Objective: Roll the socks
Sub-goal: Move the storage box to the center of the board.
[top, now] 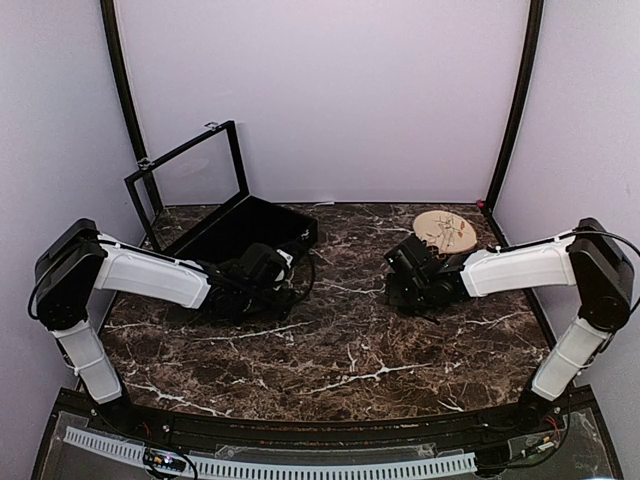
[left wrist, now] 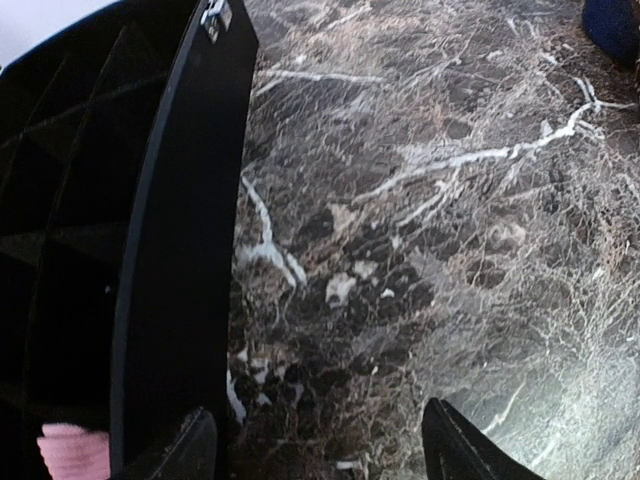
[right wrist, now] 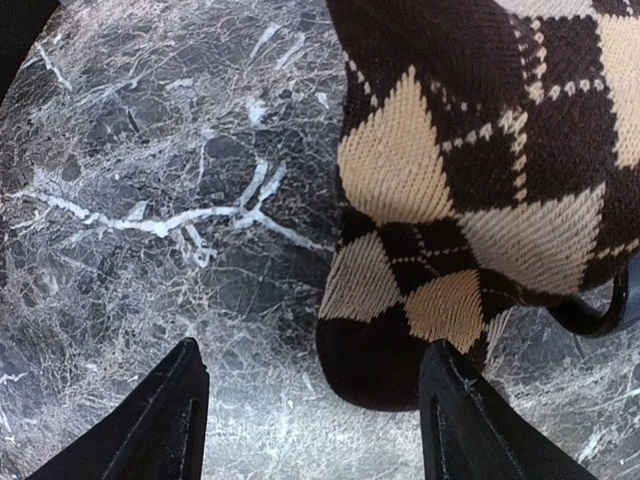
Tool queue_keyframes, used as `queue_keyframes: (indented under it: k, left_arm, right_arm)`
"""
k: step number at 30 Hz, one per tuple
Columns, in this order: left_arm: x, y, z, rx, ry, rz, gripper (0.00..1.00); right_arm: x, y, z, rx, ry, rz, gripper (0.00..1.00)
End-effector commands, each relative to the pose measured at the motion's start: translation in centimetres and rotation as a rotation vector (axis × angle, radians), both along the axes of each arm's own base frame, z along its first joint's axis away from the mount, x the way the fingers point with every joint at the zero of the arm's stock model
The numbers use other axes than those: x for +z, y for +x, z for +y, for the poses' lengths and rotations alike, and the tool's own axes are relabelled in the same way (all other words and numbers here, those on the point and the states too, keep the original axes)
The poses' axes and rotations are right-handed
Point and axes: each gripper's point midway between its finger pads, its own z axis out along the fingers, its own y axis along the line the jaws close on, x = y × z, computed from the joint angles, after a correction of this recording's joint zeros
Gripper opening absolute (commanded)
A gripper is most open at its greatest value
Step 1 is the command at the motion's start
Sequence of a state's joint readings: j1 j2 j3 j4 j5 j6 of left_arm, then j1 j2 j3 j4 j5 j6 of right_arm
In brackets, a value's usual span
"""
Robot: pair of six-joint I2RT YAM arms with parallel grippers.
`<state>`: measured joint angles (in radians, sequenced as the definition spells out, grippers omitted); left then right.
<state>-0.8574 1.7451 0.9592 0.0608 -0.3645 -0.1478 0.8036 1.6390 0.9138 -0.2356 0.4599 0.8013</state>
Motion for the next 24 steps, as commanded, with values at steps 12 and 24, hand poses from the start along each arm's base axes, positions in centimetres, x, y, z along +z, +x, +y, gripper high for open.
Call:
queue_keyframes:
  k: [12,24]
  left_arm:
    - [-2.9,0.5,9.3,0.302,0.034,0.099,0.72]
    - [-0.7,1.7,6.5,0.198,-0.087,0.058,0.71]
  right_arm:
    - [-2.4,0.8,0.4,0.038,0.007,0.057,0.67]
    - [-3.2,0.3,-1.6,0.008,-0.119,0.102,0.69]
